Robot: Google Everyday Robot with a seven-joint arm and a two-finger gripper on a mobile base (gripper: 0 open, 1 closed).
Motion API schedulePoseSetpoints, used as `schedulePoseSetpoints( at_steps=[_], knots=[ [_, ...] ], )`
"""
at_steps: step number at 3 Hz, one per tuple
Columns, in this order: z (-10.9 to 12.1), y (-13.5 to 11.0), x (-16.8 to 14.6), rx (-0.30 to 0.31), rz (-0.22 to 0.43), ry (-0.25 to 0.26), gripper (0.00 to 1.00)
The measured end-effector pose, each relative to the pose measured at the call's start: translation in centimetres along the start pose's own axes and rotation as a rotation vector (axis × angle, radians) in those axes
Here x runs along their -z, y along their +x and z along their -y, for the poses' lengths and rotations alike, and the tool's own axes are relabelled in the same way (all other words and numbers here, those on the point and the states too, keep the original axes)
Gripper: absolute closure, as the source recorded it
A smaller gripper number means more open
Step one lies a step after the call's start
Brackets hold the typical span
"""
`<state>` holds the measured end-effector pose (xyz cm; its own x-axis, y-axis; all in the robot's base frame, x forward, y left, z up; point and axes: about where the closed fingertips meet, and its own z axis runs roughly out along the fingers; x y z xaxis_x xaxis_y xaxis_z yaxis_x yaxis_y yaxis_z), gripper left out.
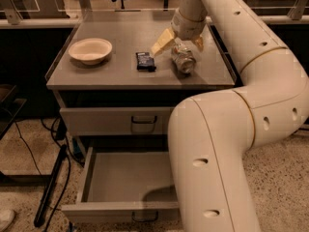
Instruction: Place 7up can into middle drawer
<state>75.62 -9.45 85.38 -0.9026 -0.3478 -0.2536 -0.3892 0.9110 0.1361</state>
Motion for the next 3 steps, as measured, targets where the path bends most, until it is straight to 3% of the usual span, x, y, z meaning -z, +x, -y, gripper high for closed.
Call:
schedulePoseSetpoints(
  at_steps=[3],
  knots=[
    [1.3, -0.1, -2.4, -0.002, -0.031, 0.05, 0.0]
  ],
)
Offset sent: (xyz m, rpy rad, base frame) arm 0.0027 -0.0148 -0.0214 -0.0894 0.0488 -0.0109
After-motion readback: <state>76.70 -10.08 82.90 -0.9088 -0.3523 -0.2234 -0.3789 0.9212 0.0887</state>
